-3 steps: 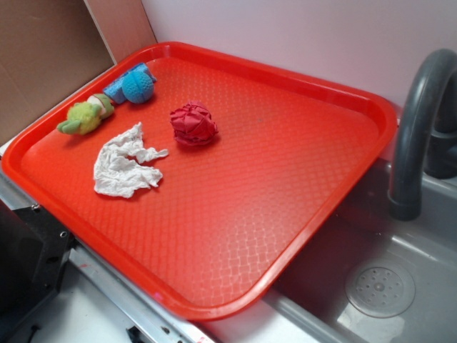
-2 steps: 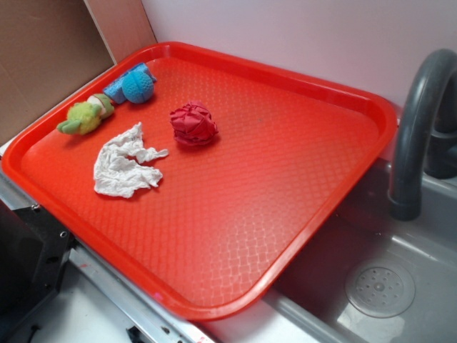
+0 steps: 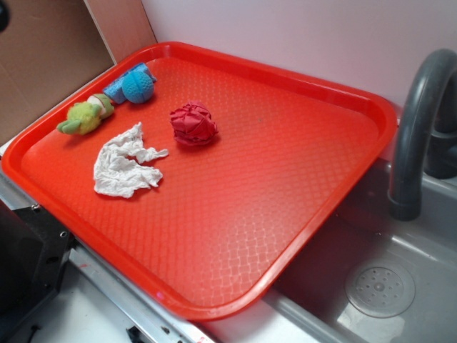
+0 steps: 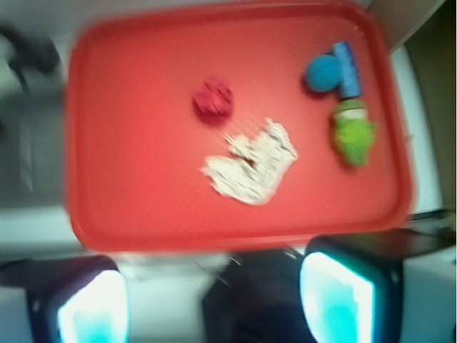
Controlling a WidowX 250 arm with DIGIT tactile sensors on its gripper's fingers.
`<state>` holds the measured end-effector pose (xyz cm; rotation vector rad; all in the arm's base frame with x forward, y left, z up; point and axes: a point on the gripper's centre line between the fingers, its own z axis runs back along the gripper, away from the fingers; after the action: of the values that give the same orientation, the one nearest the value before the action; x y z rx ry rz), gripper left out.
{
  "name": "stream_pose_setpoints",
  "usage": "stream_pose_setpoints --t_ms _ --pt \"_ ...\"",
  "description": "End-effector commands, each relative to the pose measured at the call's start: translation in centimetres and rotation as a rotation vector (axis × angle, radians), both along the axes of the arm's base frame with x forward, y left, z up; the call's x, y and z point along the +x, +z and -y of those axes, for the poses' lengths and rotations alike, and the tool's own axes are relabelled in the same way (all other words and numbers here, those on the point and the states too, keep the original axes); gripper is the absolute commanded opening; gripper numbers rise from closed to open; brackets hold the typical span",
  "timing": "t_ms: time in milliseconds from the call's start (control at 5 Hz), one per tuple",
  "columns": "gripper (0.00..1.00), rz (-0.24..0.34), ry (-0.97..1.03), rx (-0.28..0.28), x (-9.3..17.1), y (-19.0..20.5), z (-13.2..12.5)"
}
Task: Grab the blue ball.
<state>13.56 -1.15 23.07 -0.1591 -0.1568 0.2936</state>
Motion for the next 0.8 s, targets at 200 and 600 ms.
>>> stream_pose_setpoints --t_ms 200,600 --pt "1.00 0.167 0.731 0.099 7.7 -5.7 -3.6" --pt "1.00 0.150 1.028 0.179 10.7 -11.0 -7.8"
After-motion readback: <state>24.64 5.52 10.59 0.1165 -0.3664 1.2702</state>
